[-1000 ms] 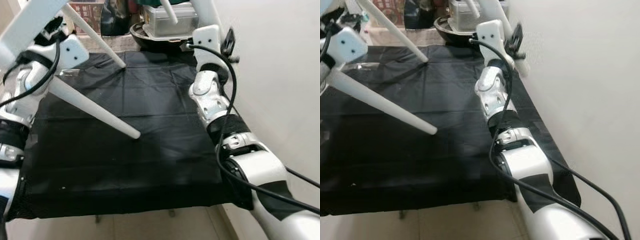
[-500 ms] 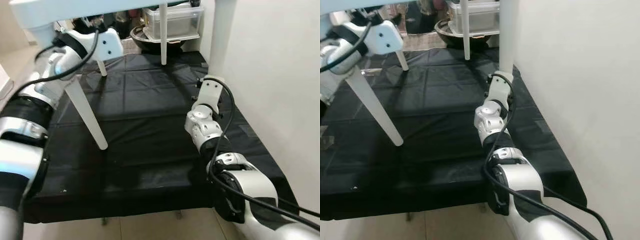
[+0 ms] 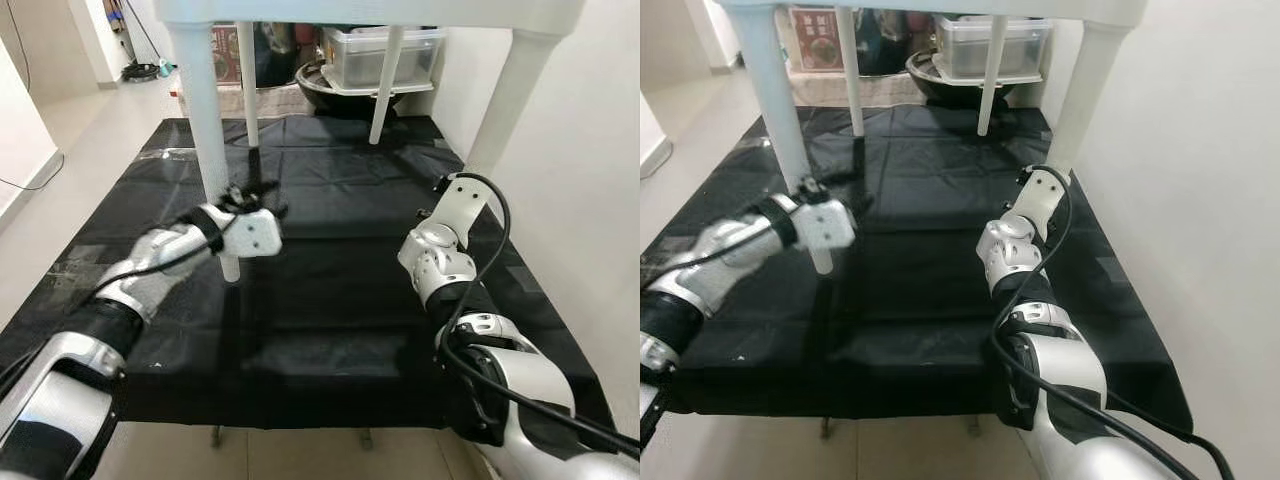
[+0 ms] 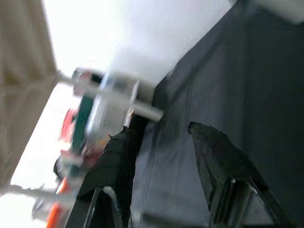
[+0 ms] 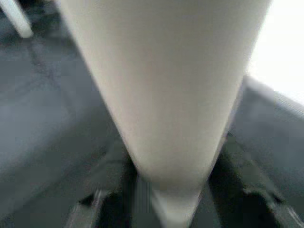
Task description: Building children table
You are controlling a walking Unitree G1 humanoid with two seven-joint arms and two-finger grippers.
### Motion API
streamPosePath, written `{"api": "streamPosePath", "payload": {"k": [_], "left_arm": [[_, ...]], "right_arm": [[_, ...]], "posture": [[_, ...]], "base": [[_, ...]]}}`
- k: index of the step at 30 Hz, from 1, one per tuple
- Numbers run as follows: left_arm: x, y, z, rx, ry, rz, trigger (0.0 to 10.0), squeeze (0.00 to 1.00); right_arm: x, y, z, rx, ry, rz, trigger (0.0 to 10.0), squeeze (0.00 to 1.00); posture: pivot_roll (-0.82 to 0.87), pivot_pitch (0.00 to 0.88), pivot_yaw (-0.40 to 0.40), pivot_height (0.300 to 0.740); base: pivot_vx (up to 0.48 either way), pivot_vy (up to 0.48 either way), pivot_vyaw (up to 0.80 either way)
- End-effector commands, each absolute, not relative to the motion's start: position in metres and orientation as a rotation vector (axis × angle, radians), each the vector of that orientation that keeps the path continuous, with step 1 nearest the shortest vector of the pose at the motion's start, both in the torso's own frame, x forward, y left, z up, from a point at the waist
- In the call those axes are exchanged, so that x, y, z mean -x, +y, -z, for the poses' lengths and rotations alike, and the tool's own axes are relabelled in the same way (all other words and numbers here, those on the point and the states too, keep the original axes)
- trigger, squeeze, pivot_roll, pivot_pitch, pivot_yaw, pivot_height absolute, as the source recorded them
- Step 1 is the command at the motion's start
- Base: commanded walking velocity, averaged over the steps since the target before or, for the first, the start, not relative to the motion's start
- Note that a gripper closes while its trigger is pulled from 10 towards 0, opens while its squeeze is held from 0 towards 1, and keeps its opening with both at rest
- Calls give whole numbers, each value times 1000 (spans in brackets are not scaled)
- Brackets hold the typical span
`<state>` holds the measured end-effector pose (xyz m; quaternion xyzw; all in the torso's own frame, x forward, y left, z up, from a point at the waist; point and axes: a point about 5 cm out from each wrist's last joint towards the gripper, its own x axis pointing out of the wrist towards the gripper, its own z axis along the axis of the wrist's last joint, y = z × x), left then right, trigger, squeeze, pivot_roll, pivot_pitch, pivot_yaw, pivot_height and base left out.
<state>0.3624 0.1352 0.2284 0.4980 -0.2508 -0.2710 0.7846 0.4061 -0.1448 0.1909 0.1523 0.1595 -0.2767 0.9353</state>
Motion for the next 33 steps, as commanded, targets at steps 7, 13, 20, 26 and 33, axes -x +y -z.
{"api": "streamPosePath", "payload": {"k": [7, 13, 20, 26, 33], "left_arm": [[-328, 120, -195, -910, -505, 601, 10000, 0], [-299, 112, -182, -721, -447, 554, 10000, 0], [-266, 122, -156, -492, -295, 465, 10000, 0], [-224, 130, -128, -232, -96, 313, 10000, 0], [-208, 121, -109, -114, 29, 272, 10000, 0]], "right_arm": [[-396, -128, -171, -235, 332, 429, 10000, 0], [-377, -129, -171, -150, 188, 310, 10000, 0], [-329, -133, -157, -64, 37, 112, 10000, 0], [-266, -112, -133, 75, -13, -235, 10000, 0], [-256, -100, -126, 42, 16, -303, 10000, 0]], "posture": [[163, 78, -19, 740], [148, 70, -22, 740], [129, 58, -24, 740], [116, 29, -23, 740], [98, 0, -37, 740]], "base": [[0, 0, 0], [0, 0, 0], [0, 0, 0], [0, 0, 0], [0, 0, 709]]}}
